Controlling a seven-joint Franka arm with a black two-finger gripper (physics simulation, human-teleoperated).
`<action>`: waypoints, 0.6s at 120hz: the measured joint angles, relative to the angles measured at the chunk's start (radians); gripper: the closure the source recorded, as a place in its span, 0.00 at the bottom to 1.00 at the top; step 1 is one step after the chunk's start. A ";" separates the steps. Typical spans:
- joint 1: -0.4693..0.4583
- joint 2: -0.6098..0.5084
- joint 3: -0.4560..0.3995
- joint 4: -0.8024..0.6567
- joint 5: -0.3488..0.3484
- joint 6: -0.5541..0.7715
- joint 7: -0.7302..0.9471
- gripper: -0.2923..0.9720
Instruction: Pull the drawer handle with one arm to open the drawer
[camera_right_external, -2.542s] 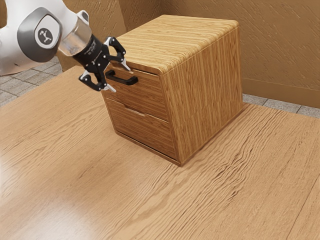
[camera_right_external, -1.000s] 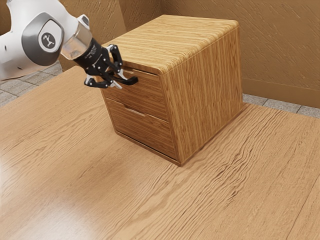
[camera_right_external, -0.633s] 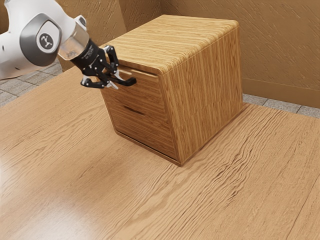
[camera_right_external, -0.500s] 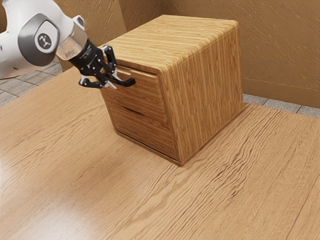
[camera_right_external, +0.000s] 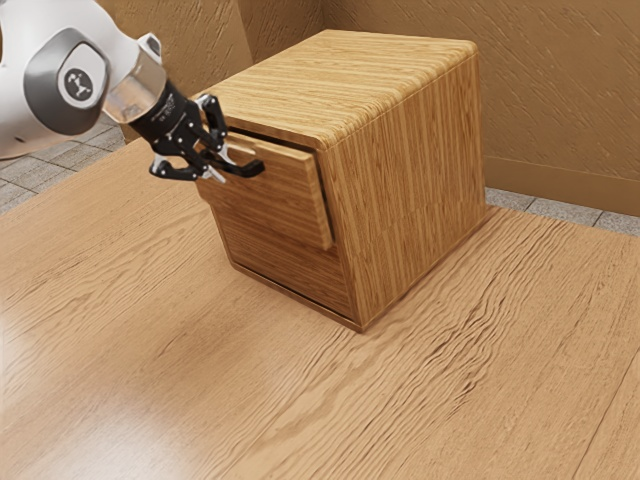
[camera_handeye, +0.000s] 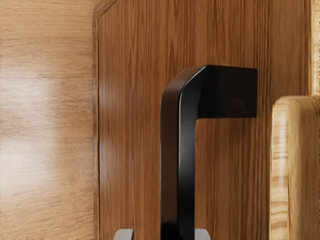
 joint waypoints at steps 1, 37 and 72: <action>0.000 -0.002 0.000 -0.001 0.000 0.000 0.000 0.73; 0.000 -0.030 0.004 -0.034 0.000 -0.001 0.001 0.73; -0.019 -0.063 0.025 -0.073 0.000 -0.001 0.001 0.73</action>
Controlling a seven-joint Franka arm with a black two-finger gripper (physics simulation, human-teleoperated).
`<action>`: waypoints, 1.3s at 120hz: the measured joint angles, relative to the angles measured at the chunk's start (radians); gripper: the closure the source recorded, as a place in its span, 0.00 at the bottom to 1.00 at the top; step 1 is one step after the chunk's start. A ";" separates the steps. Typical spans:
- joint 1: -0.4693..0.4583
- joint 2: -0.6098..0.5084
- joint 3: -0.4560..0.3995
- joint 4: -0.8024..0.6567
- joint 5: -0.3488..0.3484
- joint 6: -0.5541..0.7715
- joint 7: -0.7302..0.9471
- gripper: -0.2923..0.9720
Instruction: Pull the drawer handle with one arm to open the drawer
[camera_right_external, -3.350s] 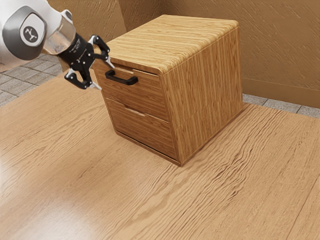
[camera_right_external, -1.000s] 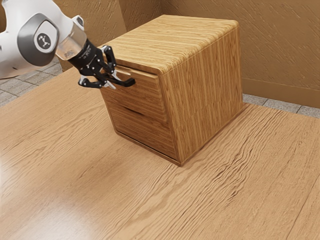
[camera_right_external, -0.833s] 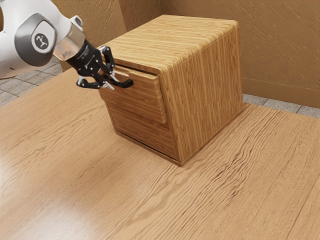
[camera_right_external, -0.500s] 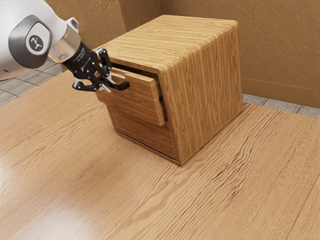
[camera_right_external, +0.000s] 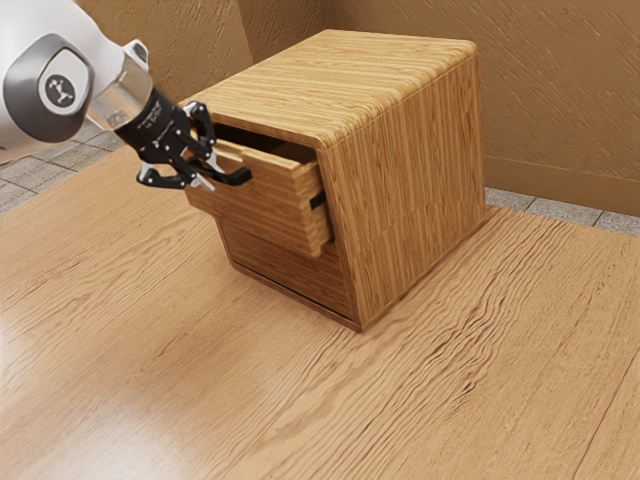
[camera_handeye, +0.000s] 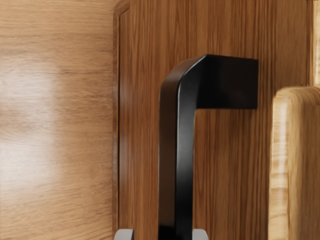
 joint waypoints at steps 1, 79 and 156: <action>-0.001 -0.001 0.001 -0.001 0.000 0.000 0.000 0.73; 0.033 -0.077 0.003 -0.085 0.009 0.000 0.000 0.73; 0.034 -0.161 0.003 -0.171 0.021 0.000 -0.001 0.73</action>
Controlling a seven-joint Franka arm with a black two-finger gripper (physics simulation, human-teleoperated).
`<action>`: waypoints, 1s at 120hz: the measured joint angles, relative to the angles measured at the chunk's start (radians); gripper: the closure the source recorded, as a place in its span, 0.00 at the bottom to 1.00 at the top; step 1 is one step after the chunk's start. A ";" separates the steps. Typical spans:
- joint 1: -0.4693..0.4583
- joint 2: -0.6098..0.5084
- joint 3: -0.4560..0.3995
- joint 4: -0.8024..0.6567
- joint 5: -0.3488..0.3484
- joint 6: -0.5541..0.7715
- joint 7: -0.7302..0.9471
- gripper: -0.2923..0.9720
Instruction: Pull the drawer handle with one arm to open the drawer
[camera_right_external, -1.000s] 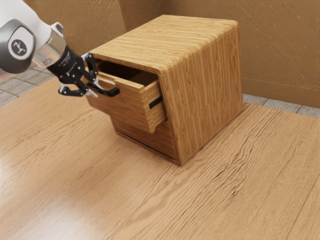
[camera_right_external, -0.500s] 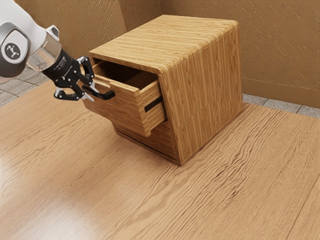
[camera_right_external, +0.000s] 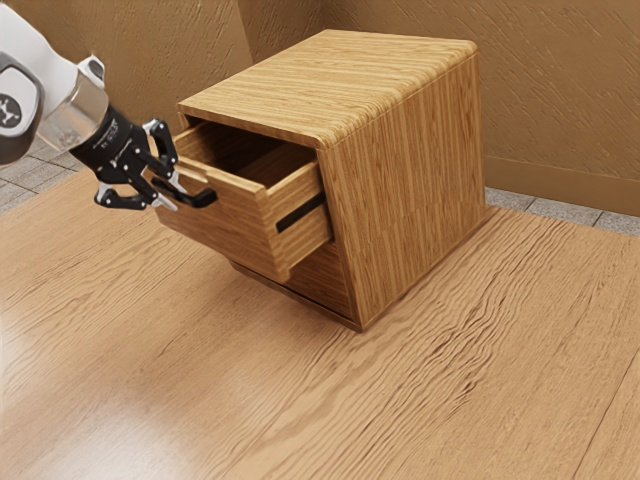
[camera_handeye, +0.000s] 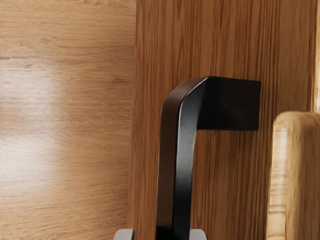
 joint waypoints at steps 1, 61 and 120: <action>0.000 0.000 0.000 -0.001 0.000 0.000 0.000 0.73; 0.006 -0.070 0.015 -0.072 0.020 0.000 -0.002 0.73; 0.018 -0.164 0.015 -0.162 0.022 0.001 -0.006 0.73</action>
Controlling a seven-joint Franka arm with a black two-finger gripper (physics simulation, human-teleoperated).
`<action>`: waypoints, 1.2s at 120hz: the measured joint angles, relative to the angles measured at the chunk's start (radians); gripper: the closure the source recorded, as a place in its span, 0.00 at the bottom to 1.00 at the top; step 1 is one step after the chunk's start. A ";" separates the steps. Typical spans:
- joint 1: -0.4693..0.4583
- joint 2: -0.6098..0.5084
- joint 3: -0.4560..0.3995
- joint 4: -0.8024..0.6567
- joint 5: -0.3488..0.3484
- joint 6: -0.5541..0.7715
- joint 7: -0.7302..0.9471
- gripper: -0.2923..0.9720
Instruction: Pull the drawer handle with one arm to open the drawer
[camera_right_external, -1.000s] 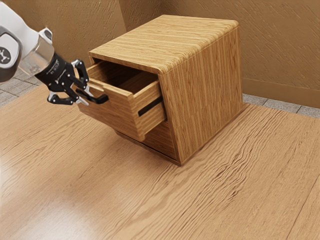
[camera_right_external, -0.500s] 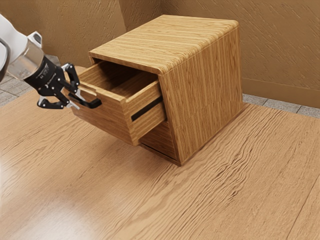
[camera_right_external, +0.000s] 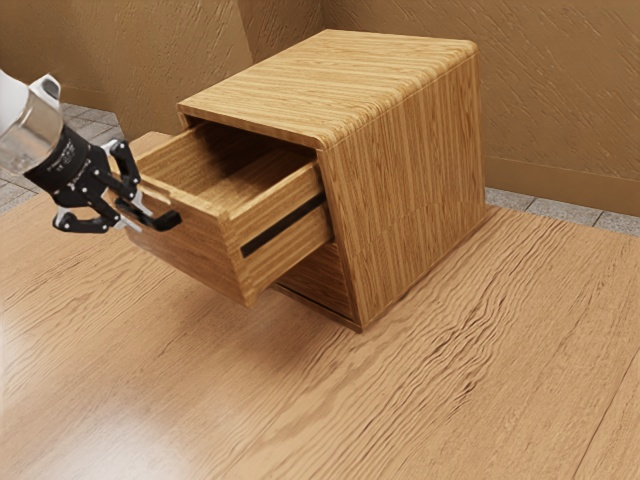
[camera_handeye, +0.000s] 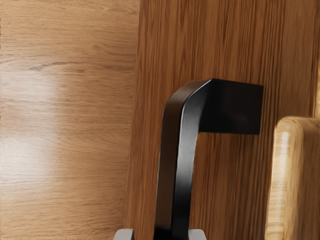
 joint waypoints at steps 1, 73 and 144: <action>0.000 -0.001 0.000 -0.001 0.000 0.000 0.000 0.73; 0.019 -0.116 -0.002 -0.095 0.001 -0.005 -0.004 0.73; 0.034 -0.231 -0.002 -0.170 0.002 -0.020 -0.006 0.73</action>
